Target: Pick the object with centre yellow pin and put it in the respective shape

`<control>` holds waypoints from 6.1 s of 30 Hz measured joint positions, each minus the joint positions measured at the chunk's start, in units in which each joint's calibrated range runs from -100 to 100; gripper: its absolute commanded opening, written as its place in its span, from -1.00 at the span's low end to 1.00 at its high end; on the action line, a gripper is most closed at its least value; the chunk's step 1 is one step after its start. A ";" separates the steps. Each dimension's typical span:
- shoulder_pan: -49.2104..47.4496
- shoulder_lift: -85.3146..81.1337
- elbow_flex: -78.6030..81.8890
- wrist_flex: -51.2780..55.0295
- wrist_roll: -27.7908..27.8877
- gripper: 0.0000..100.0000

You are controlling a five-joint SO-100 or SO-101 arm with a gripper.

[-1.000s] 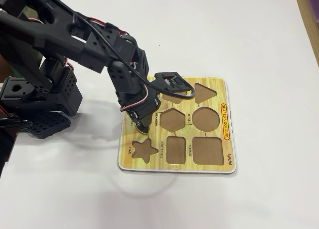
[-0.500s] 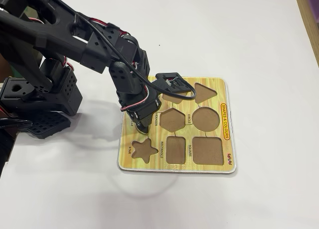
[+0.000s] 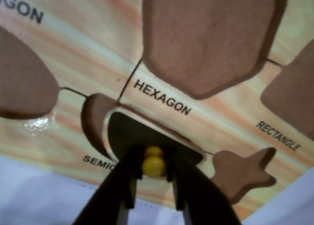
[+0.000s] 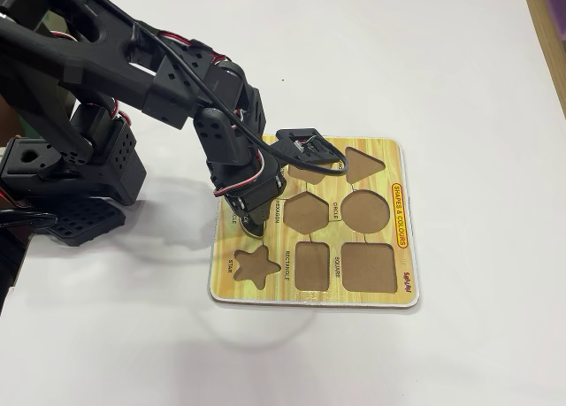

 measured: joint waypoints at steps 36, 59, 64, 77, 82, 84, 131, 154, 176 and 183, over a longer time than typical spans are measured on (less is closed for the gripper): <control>-3.37 0.17 0.00 0.00 -0.52 -0.98; -3.55 0.26 0.00 0.00 -2.24 -0.62; -4.58 0.26 0.00 -0.09 -3.64 -0.58; -4.49 -10.31 0.00 -0.09 -3.64 -0.58; -4.49 -15.03 0.00 -0.09 -3.64 -0.58; -4.49 -16.84 0.00 -0.09 -3.80 -0.58; -4.68 -73.88 42.00 0.00 -31.98 -0.58; -4.68 -85.74 50.18 16.80 -31.83 -0.58; -4.68 -85.74 50.18 16.80 -31.83 -0.58; -4.68 -85.74 50.18 16.80 -31.83 -0.58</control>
